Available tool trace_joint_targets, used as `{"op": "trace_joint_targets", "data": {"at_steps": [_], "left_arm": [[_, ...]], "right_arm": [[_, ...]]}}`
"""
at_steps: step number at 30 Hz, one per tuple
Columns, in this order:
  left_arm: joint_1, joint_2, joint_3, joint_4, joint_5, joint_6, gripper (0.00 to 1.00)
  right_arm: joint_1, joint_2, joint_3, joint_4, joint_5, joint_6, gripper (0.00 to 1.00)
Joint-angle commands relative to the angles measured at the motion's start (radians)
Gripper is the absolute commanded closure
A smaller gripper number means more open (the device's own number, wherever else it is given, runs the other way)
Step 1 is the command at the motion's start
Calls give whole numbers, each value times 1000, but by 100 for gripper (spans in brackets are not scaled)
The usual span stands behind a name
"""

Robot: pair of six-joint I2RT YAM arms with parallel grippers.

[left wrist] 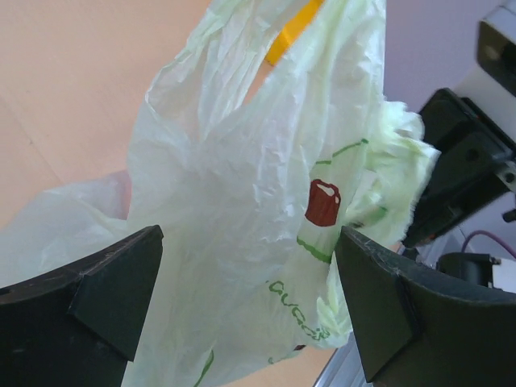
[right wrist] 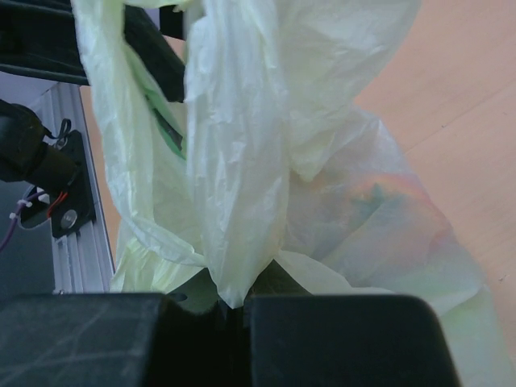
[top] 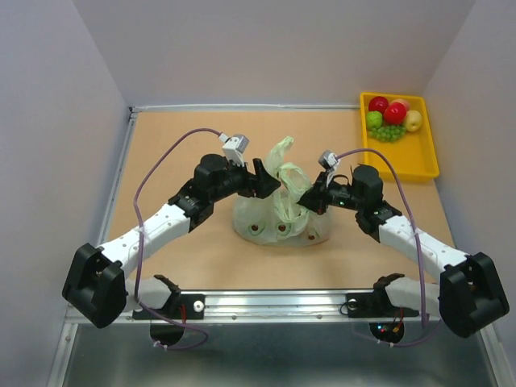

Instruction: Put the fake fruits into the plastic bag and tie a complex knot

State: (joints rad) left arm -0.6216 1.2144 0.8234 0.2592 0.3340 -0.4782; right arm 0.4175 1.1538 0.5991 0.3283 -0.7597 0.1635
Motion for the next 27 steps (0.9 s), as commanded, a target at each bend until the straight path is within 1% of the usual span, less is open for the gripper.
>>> {"op": "trace_joint_targets", "data": {"at_steps": [1, 4, 5, 7, 8, 10, 12, 13, 14, 15, 16, 17, 21, 22, 23, 25, 26, 27], "left_arm": [[-24, 17, 25, 58, -114, -23, 2], [-24, 54, 31, 40, -155, -37, 8], [-26, 69, 29, 46, -145, -43, 14], [-24, 85, 22, 81, -124, -62, 19], [-24, 92, 17, 101, -92, -80, 22], [-27, 123, 19, 138, -66, -99, 23], [-27, 163, 32, 141, -56, -118, 21], [-27, 177, 37, 140, -55, -122, 17], [-29, 189, 43, 134, -59, -123, 9], [-30, 212, 55, 124, -65, -122, 6], [-33, 221, 62, 100, -78, -120, 5], [-33, 232, 68, 82, -120, -117, 4], [-50, 289, 111, -4, -216, -80, 4], [-56, 296, 120, -18, -230, -60, 6], [-67, 303, 129, -31, -259, -54, 12], [-67, 323, 144, -40, -257, -43, 22], [-67, 339, 151, -40, -247, -45, 30], [-67, 346, 163, -37, -231, -40, 36]], "right_arm": [[15, -9, 4, 28, -18, -32, 100], [17, -12, -2, 29, -15, -38, 100], [17, -17, -7, 28, -18, -45, 99], [17, -20, -9, 26, -17, -48, 100], [17, -25, -13, 26, -12, -51, 100], [17, -28, -16, 28, -10, -51, 100], [17, -34, -22, 26, -7, -58, 100], [17, -35, -22, 26, -6, -59, 100], [17, -39, -25, 25, -6, -62, 100], [17, -43, -27, 23, -7, -62, 100], [17, -46, -25, 23, -10, -62, 99], [17, -45, -27, 22, -13, -62, 100], [17, -49, -24, 22, -21, -68, 100], [17, -52, -24, 23, -24, -71, 100], [17, -52, -24, 18, -24, -76, 100], [17, -55, -24, 12, -26, -84, 100], [17, -60, -27, 9, -26, -87, 100], [17, -63, -28, 8, -23, -85, 100]]}}
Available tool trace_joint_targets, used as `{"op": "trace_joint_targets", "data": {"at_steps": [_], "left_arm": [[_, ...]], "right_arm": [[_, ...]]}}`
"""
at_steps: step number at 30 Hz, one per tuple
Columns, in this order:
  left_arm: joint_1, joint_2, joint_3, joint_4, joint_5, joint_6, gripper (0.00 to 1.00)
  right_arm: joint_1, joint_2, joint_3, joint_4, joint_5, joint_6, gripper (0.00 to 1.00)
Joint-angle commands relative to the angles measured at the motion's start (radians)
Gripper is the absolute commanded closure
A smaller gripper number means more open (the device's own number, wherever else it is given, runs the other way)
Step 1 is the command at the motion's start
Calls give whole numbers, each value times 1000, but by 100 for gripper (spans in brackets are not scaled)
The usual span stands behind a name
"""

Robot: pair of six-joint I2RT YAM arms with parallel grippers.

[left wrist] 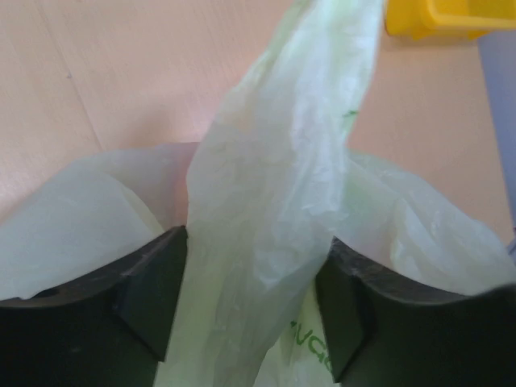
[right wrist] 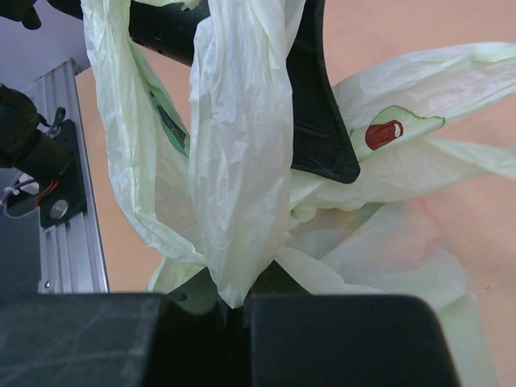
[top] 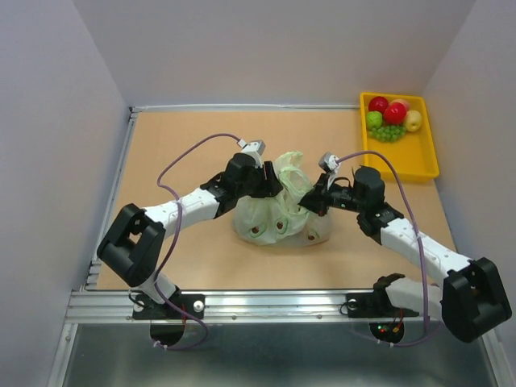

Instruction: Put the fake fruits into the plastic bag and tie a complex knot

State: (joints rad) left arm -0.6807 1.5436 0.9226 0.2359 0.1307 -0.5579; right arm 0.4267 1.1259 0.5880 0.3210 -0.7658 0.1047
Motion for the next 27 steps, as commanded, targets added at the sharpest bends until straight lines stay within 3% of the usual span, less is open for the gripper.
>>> {"op": "trace_joint_targets", "data": {"at_steps": [1, 2, 4, 5, 12, 19, 27], "left_arm": [[-8, 24, 68, -3, -13, 41, 44], [-6, 30, 68, 15, 51, 38, 66], [-2, 32, 67, 65, 116, 41, 83], [1, 26, 64, 83, 169, 42, 98], [104, -218, -123, 285, 371, 105, 100], [129, -422, -247, 359, 455, 176, 100], [98, -481, -274, 459, 652, 291, 100]], "right_arm": [[7, -37, -19, 13, -13, -28, 100], [7, -40, -23, 12, 2, -23, 100], [7, -43, -27, 13, 42, -5, 100], [7, -44, -31, 12, 86, 21, 100], [6, -104, -28, 10, 213, 157, 100], [4, -140, -34, -16, 348, 242, 100], [3, 54, 64, -63, 284, 288, 99]]}}
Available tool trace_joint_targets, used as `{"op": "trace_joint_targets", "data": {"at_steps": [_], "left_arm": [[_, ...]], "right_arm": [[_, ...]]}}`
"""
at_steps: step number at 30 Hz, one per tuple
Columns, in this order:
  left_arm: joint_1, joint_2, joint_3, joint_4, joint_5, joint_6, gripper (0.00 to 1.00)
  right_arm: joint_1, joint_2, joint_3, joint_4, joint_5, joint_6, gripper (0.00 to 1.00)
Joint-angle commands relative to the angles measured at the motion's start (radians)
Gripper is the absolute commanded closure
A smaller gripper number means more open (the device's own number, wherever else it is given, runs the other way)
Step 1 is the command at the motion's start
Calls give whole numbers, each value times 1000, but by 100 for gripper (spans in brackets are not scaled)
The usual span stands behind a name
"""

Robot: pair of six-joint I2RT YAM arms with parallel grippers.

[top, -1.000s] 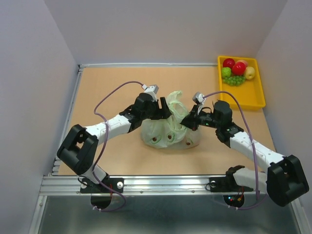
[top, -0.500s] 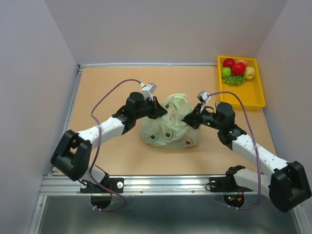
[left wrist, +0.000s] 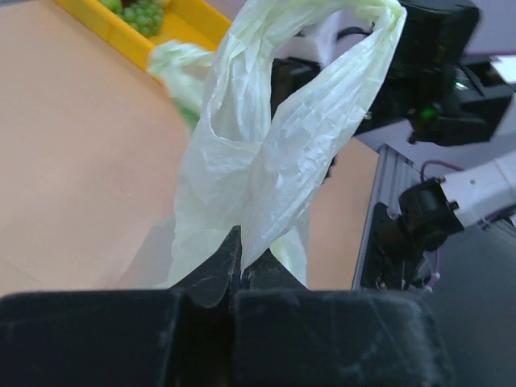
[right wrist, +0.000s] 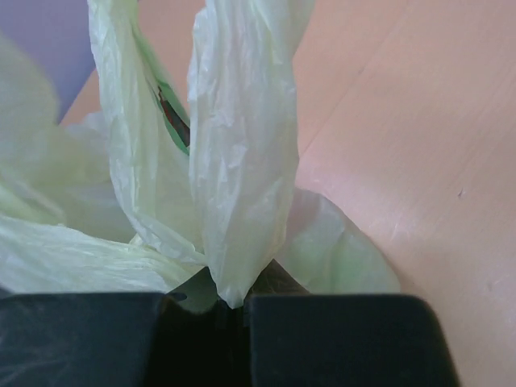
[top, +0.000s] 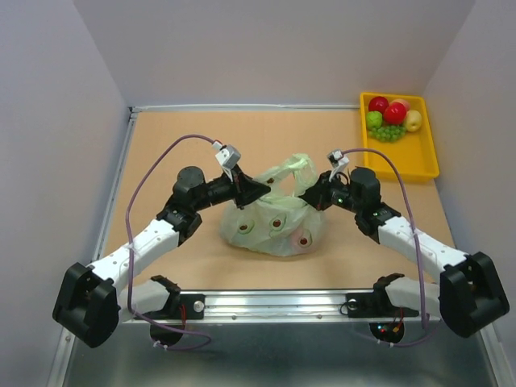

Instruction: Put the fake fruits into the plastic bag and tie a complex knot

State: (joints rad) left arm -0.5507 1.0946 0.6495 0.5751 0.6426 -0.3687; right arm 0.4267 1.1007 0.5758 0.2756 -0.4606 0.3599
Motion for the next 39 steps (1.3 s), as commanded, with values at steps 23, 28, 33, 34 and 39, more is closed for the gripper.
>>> {"op": "trace_joint_targets", "data": {"at_steps": [23, 28, 33, 34, 39], "left_arm": [[-74, 246, 173, -14, 221, 269, 100], [-74, 266, 197, -24, 259, 257, 100], [-80, 281, 223, -27, 270, 241, 100], [-84, 286, 226, -30, 266, 244, 100], [-113, 295, 251, -115, 238, 309, 100]], "right_arm": [[23, 33, 130, -99, -454, -447, 73], [23, 48, 144, -99, -467, -458, 35], [30, 82, 176, -98, -474, -466, 19], [30, 85, 182, -90, -467, -467, 19], [30, 87, 193, -66, -447, -435, 30]]}}
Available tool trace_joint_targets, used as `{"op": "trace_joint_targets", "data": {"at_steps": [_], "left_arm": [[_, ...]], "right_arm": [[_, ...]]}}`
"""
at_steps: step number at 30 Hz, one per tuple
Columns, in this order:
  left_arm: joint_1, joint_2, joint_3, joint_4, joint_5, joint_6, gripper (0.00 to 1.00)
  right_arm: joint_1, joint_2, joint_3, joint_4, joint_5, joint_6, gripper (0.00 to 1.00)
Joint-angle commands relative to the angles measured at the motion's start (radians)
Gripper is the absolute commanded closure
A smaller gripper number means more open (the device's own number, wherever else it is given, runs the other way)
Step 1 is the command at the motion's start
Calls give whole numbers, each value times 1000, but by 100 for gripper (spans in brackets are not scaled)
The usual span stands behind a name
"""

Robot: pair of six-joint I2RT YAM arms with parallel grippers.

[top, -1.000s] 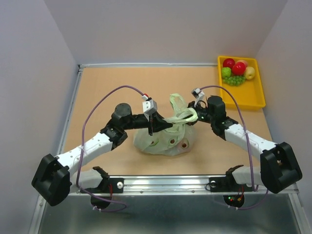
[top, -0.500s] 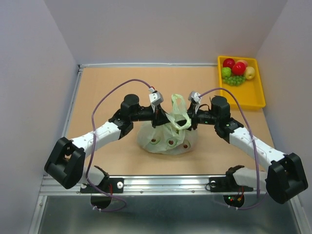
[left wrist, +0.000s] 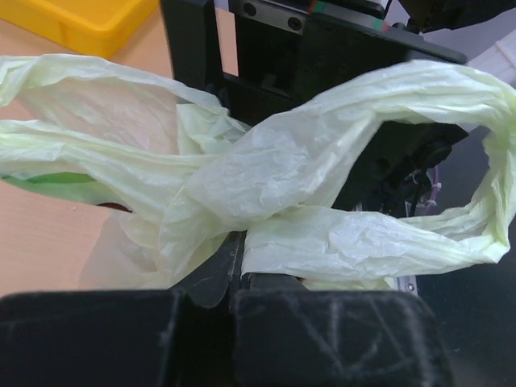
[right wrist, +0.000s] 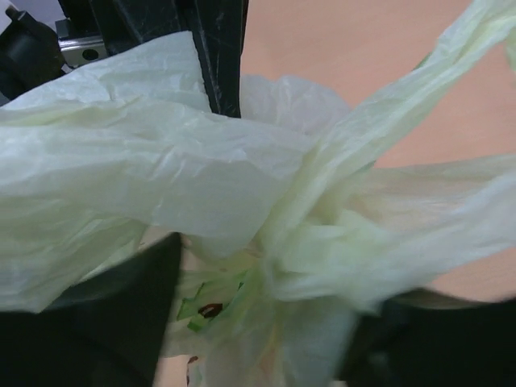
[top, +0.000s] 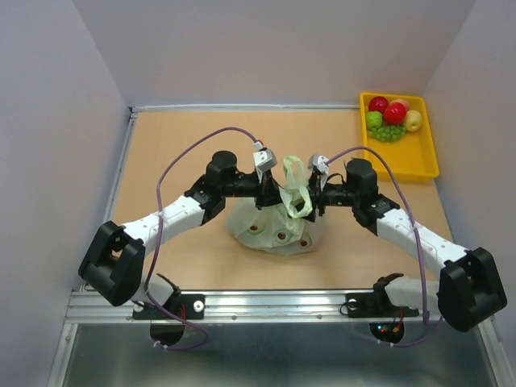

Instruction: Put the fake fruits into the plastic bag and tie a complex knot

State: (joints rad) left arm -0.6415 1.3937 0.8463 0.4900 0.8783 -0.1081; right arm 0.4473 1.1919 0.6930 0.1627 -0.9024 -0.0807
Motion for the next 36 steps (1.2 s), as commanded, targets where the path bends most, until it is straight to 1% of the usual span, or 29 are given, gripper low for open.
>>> {"op": "trace_joint_targets", "data": {"at_steps": [1, 3, 4, 5, 6, 7, 10, 16, 20, 24, 26, 27, 28, 29, 30, 32, 33, 34, 36], "left_arm": [[-21, -4, 53, -36, -7, 51, 100], [-23, -18, 51, -71, -18, 74, 100], [-20, -36, 51, -83, -24, 87, 98], [-17, -47, 48, -93, -25, 93, 94], [-15, -56, 45, -106, -25, 99, 91], [-11, -65, 43, -114, -24, 100, 84], [-4, -122, 45, -171, -24, 104, 68], [8, -251, 56, -271, -36, 186, 48], [6, -298, 69, -307, -42, 220, 41], [5, -271, 106, -304, -58, 228, 41], [5, -245, 123, -300, -47, 225, 53], [3, -236, 140, -295, -42, 231, 61], [2, -225, 145, -291, -36, 229, 77], [-3, -205, 152, -288, -30, 229, 82], [-4, -193, 161, -280, -29, 231, 91], [-15, -161, 169, -268, -13, 231, 98], [-20, -150, 169, -257, -9, 228, 100], [-33, -142, 169, -243, 1, 216, 100], [-49, -119, 168, -208, -12, 205, 100]], "right_arm": [[11, -8, 74, 52, -6, 10, 51], [11, -15, 69, 55, 3, 10, 72], [11, -18, 68, 54, 10, 6, 85], [11, -21, 63, 54, 14, 6, 90], [11, -28, 56, 54, 14, 4, 99], [11, -29, 53, 54, 14, -1, 100], [11, -32, 48, 54, 14, -1, 99], [11, -31, 51, 52, 3, 1, 99], [11, -22, 60, 54, -12, 2, 99], [11, -23, 63, 54, -23, 7, 100], [11, -25, 63, 54, -30, 7, 100], [11, -29, 62, 52, -29, 7, 100], [11, -32, 62, 54, -30, 4, 100], [11, -34, 62, 52, -36, 1, 100], [13, -37, 63, 52, -36, -1, 100], [11, -35, 66, 52, -33, -2, 98], [11, -34, 69, 52, -35, -5, 92], [11, -32, 72, 52, -39, -13, 78], [11, -31, 77, 52, -55, -17, 66]]}}
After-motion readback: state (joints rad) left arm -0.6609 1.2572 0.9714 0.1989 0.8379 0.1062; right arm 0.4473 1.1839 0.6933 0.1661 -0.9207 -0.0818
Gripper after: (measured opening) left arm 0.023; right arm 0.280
